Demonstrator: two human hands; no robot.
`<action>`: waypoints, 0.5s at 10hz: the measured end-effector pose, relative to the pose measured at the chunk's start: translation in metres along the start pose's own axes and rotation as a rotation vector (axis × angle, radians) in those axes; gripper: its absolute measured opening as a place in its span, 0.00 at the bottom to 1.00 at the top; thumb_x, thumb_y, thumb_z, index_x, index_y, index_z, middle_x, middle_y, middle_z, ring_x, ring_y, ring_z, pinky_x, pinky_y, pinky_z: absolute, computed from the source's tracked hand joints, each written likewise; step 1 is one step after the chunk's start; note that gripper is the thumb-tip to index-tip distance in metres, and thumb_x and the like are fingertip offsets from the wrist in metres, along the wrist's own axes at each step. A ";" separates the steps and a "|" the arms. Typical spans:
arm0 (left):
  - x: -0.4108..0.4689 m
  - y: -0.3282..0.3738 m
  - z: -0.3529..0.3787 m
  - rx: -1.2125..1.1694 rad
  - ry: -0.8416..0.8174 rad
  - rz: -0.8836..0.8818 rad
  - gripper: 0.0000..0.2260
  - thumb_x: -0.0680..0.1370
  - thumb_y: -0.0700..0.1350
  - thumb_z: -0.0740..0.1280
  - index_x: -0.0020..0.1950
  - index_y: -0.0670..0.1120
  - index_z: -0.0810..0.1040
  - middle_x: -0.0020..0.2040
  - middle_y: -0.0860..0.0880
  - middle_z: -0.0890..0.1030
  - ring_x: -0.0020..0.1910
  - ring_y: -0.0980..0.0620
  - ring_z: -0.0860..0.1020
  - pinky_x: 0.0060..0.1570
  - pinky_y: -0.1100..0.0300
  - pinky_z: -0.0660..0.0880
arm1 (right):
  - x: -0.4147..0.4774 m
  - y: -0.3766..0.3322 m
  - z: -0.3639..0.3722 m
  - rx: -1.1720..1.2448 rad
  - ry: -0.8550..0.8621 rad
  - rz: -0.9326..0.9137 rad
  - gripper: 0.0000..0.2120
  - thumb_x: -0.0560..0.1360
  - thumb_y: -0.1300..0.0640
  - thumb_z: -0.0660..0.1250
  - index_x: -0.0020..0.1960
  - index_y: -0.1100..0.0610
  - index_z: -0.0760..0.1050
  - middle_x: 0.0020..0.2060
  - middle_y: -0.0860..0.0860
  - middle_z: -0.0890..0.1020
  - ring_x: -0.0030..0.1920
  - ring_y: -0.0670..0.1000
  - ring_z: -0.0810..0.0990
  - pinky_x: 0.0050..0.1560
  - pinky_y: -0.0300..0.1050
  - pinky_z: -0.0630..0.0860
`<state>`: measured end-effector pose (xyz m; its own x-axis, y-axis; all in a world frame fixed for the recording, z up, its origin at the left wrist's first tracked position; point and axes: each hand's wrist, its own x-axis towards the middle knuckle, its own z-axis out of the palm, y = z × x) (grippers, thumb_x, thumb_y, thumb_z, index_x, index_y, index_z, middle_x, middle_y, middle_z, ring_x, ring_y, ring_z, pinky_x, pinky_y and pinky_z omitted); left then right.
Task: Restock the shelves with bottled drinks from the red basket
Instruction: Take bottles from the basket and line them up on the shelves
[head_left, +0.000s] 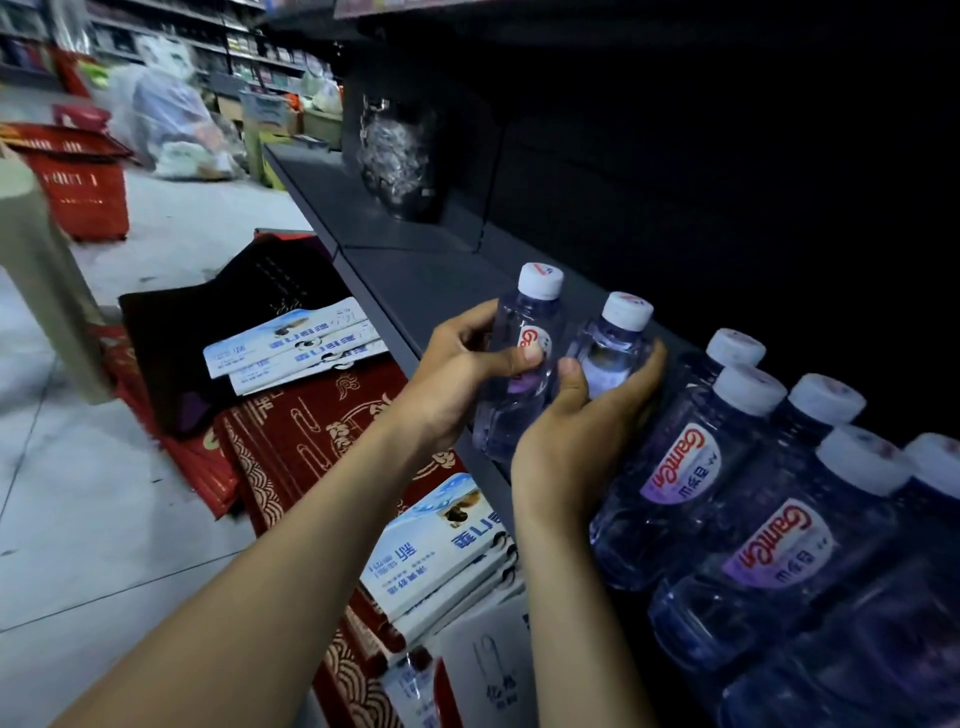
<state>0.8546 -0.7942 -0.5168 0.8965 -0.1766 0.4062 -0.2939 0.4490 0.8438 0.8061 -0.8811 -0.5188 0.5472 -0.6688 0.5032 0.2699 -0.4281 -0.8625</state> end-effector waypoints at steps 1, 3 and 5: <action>0.004 0.000 -0.002 -0.012 -0.027 -0.017 0.14 0.70 0.34 0.71 0.56 0.38 0.79 0.50 0.41 0.82 0.51 0.43 0.79 0.57 0.48 0.75 | 0.000 -0.001 0.004 0.011 0.010 -0.014 0.32 0.78 0.59 0.67 0.78 0.52 0.58 0.74 0.52 0.66 0.74 0.50 0.64 0.72 0.41 0.60; 0.004 -0.009 0.004 -0.069 -0.031 -0.023 0.12 0.73 0.35 0.68 0.56 0.36 0.77 0.51 0.39 0.81 0.51 0.43 0.79 0.55 0.52 0.76 | 0.001 -0.008 0.001 0.142 -0.075 0.064 0.31 0.78 0.56 0.61 0.78 0.48 0.54 0.77 0.52 0.61 0.77 0.52 0.60 0.72 0.40 0.55; -0.006 -0.012 0.005 -0.022 -0.096 -0.016 0.14 0.77 0.36 0.67 0.62 0.40 0.74 0.55 0.41 0.81 0.55 0.46 0.79 0.59 0.51 0.74 | -0.008 -0.024 -0.007 0.154 -0.172 0.118 0.25 0.76 0.49 0.56 0.60 0.27 0.45 0.78 0.51 0.57 0.78 0.53 0.56 0.71 0.40 0.52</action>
<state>0.8511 -0.8026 -0.5282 0.8649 -0.2664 0.4254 -0.2717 0.4642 0.8430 0.7896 -0.8699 -0.5016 0.7051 -0.5899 0.3935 0.3066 -0.2467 -0.9193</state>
